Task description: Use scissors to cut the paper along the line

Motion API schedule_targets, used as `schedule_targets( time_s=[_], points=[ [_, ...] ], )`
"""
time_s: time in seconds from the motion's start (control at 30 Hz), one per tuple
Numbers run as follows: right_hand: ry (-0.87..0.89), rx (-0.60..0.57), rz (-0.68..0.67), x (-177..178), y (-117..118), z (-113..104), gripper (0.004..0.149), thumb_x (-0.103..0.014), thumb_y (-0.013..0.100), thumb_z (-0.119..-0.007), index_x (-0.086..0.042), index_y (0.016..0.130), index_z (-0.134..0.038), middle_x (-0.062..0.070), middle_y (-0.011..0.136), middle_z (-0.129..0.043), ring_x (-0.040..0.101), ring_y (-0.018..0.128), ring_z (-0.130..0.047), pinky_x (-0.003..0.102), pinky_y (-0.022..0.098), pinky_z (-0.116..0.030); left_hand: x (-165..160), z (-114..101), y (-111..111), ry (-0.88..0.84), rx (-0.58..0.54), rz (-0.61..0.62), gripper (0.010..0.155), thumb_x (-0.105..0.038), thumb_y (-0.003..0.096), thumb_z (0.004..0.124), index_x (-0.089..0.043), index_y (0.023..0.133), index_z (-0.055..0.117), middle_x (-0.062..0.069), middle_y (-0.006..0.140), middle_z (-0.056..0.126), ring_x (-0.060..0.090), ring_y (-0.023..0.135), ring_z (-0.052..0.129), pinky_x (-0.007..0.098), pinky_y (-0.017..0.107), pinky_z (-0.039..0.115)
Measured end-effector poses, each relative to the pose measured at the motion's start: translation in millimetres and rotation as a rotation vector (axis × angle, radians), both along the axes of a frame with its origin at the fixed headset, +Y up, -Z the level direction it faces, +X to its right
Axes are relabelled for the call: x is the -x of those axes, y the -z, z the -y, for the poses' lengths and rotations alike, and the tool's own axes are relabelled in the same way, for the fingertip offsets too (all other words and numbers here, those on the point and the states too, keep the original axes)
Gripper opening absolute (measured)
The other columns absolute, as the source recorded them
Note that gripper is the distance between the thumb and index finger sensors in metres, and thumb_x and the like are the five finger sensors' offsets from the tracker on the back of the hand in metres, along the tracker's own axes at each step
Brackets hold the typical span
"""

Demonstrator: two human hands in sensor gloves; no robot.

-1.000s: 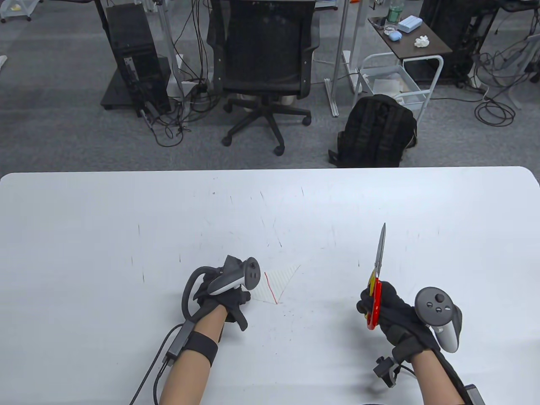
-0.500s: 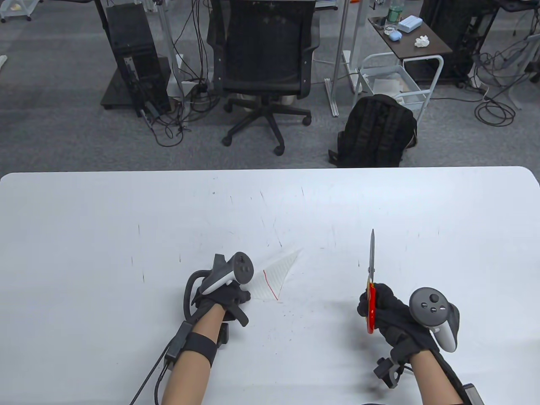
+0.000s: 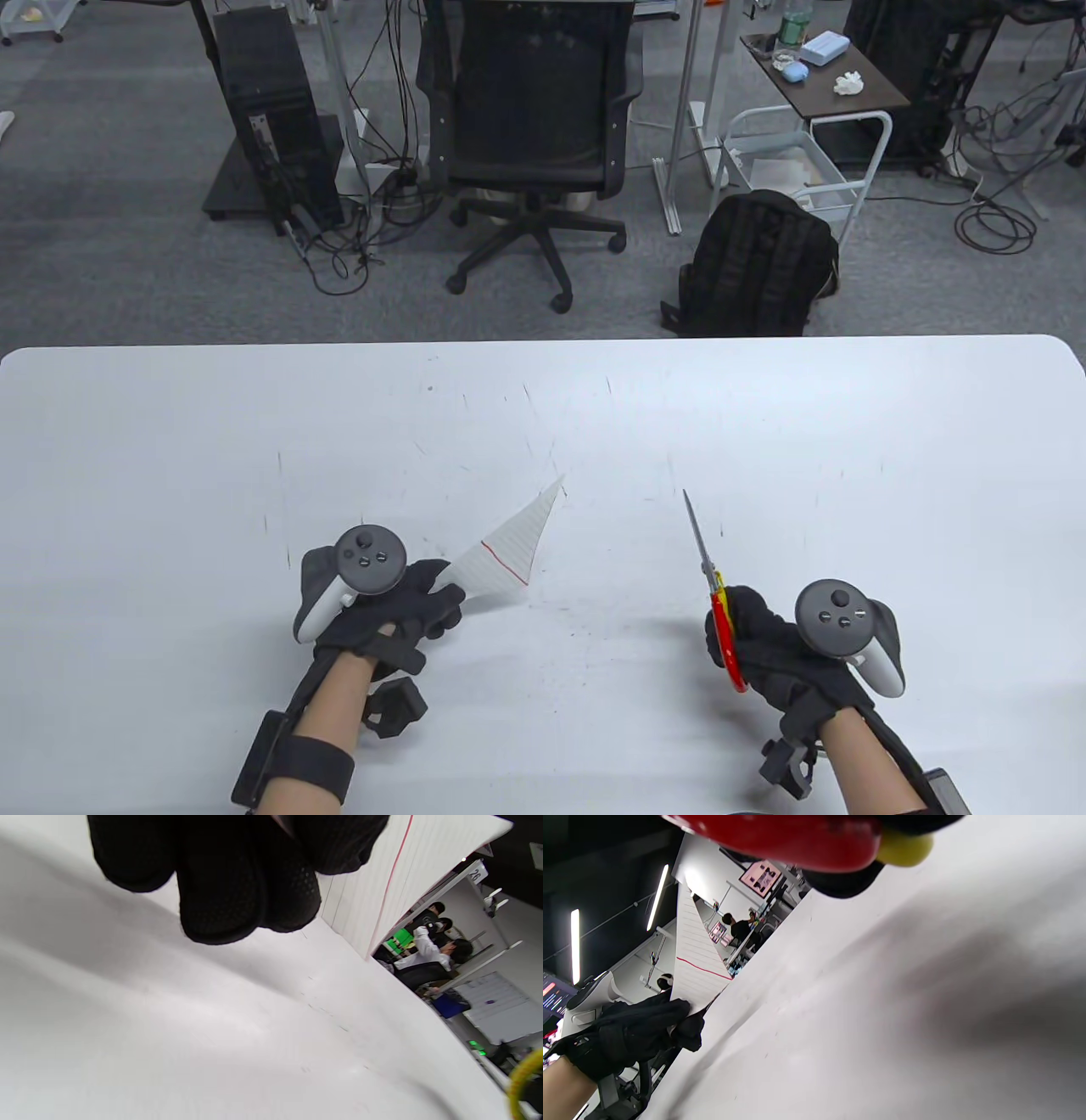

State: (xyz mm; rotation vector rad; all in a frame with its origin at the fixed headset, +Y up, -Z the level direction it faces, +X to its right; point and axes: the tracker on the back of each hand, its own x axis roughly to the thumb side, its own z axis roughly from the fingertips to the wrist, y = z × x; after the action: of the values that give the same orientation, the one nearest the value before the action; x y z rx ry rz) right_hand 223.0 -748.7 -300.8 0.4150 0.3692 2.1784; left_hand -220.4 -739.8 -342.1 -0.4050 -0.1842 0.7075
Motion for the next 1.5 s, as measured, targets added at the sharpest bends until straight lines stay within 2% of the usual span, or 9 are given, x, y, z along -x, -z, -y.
schedule_targets(
  time_s=[0.1, 0.2, 0.23, 0.27, 0.4, 0.5, 0.67, 1.03, 1.5],
  points=[
    [-0.070, 0.002, -0.051, 6, -2, -2, 0.063, -0.033, 0.061, -0.068, 0.005, 0.099, -0.035, 0.026, 0.089, -0.064, 0.024, 0.059, -0.085, 0.043, 0.041, -0.065, 11, 7, -18, -0.112, -0.022, -0.009, 0.038, -0.037, 0.0600, 0.070, -0.019, 0.094, 0.075, 0.000, 0.068, 0.098, 0.016, 0.058, 0.100, 0.043, 0.056, 0.080],
    [-0.072, -0.002, -0.098, 14, -2, -6, 0.070, -0.048, 0.059, -0.066, 0.004, 0.098, -0.040, 0.023, 0.084, -0.071, 0.020, 0.051, -0.089, 0.039, 0.035, -0.067, 21, 16, -29, -0.215, -0.073, -0.092, 0.039, -0.038, 0.0606, 0.068, -0.015, 0.091, 0.077, 0.000, 0.064, 0.099, 0.015, 0.054, 0.101, 0.042, 0.054, 0.081],
    [-0.101, 0.018, -0.137, 20, -3, -8, 0.076, -0.053, 0.059, -0.064, 0.007, 0.099, -0.038, 0.027, 0.086, -0.068, 0.025, 0.053, -0.086, 0.042, 0.037, -0.065, 24, 19, -30, -0.236, -0.070, -0.105, 0.039, -0.039, 0.0608, 0.067, -0.015, 0.090, 0.078, -0.001, 0.062, 0.099, 0.014, 0.052, 0.101, 0.041, 0.053, 0.081],
    [-0.149, 0.021, -0.169, 26, -2, -10, 0.081, -0.060, 0.061, -0.057, 0.008, 0.100, -0.035, 0.028, 0.087, -0.066, 0.025, 0.055, -0.085, 0.042, 0.038, -0.064, 27, 20, -29, -0.244, -0.067, -0.102, 0.039, -0.039, 0.0612, 0.066, -0.014, 0.089, 0.078, -0.001, 0.061, 0.099, 0.014, 0.052, 0.101, 0.040, 0.053, 0.081],
    [-0.147, 0.030, -0.249, 49, -1, -11, 0.080, -0.062, 0.060, -0.059, 0.006, 0.100, -0.044, 0.027, 0.083, -0.073, 0.023, 0.050, -0.088, 0.040, 0.037, -0.067, 28, 18, -30, -0.261, -0.086, -0.089, 0.039, -0.039, 0.0620, 0.065, -0.015, 0.090, 0.077, -0.002, 0.061, 0.099, 0.012, 0.051, 0.100, 0.039, 0.053, 0.082],
    [-0.089, 0.110, -0.352, 66, -5, 2, 0.079, -0.062, 0.059, -0.061, 0.005, 0.098, -0.050, 0.025, 0.078, -0.078, 0.022, 0.045, -0.090, 0.037, 0.034, -0.069, 22, 16, -32, -0.269, -0.091, -0.037, 0.038, -0.039, 0.0616, 0.065, -0.016, 0.090, 0.078, -0.002, 0.061, 0.099, 0.011, 0.051, 0.101, 0.038, 0.053, 0.082],
    [-0.117, 0.126, -0.399, 75, -12, 14, 0.078, -0.062, 0.059, -0.061, 0.005, 0.097, -0.053, 0.025, 0.075, -0.081, 0.021, 0.042, -0.092, 0.035, 0.032, -0.070, 15, 14, -33, -0.311, -0.083, 0.020, 0.038, -0.039, 0.0619, 0.065, -0.016, 0.090, 0.077, -0.003, 0.062, 0.099, 0.011, 0.052, 0.100, 0.038, 0.054, 0.082],
    [-0.089, 0.113, -0.427, 80, -15, 17, 0.078, -0.063, 0.059, -0.059, 0.005, 0.098, -0.050, 0.024, 0.078, -0.078, 0.020, 0.045, -0.090, 0.035, 0.034, -0.070, -3, 16, -36, -0.284, -0.058, 0.112, 0.038, -0.040, 0.0617, 0.065, -0.019, 0.092, 0.076, -0.002, 0.065, 0.097, 0.013, 0.056, 0.099, 0.040, 0.057, 0.080],
    [-0.086, 0.106, -0.427, 82, -16, 19, 0.079, -0.063, 0.059, -0.058, 0.005, 0.098, -0.049, 0.023, 0.078, -0.078, 0.020, 0.046, -0.090, 0.035, 0.035, -0.070, -5, 17, -37, -0.288, -0.051, 0.117, 0.038, -0.040, 0.0617, 0.065, -0.019, 0.092, 0.075, -0.002, 0.066, 0.097, 0.013, 0.057, 0.099, 0.040, 0.057, 0.080]
  ],
)
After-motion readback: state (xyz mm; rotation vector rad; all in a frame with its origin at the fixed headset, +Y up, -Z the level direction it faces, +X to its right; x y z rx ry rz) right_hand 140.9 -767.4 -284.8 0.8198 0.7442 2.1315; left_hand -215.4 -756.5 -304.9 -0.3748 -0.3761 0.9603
